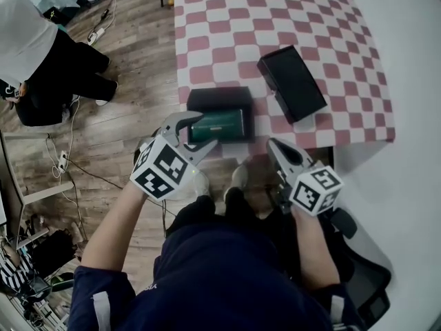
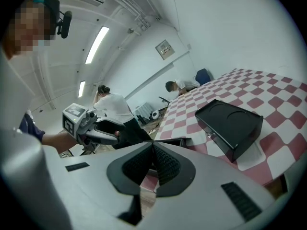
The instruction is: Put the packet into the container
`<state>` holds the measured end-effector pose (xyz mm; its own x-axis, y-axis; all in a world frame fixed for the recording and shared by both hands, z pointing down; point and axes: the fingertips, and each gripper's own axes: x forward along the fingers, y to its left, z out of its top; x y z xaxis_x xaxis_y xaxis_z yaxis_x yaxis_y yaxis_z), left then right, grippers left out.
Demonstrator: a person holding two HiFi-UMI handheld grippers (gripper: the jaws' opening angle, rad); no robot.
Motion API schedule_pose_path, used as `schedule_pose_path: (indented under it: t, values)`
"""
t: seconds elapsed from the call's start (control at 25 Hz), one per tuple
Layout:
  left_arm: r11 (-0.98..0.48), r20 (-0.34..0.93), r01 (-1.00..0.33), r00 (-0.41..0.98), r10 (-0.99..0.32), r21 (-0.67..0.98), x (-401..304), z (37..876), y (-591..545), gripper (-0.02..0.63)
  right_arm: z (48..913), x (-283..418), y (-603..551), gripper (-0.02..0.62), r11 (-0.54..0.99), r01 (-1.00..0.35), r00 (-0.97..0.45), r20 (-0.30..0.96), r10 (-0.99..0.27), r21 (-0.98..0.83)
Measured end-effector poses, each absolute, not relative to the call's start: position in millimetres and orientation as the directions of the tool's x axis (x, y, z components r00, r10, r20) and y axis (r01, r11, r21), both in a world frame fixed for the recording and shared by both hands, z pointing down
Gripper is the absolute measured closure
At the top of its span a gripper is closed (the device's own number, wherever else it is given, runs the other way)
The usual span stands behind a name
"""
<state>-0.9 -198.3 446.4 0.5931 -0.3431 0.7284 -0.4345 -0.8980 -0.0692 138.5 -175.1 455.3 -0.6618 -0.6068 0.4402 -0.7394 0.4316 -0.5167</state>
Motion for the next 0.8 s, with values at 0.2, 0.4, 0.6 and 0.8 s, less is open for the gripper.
schedule_pose_path:
  t: [0.2,0.4,0.6,0.8]
  values:
    - [-0.841,0.604,-0.541,0.663,-0.442,-0.021,-27,420,-184,0.466,442,118,-171,0.578,0.448,-0.747,-0.656,0.442,-0.612,-0.491]
    - [-0.794,0.489,-0.606,0.709,-0.509,0.052,-53,404,-179,0.533,430,95,-168,0.578,0.468,-0.754,-0.653,0.444,-0.613,-0.462]
    - [-0.752,0.439,-0.651,0.71,-0.551,0.109,-78,399,-175,0.561,420,70,-163,0.578,0.494,-0.751,-0.659,0.445,-0.606,-0.439]
    - [-0.727,0.391,-0.667,0.72,-0.573,0.163,-93,399,-169,0.576,410,54,-159,0.578,0.517,-0.749,-0.662,0.443,-0.605,-0.414]
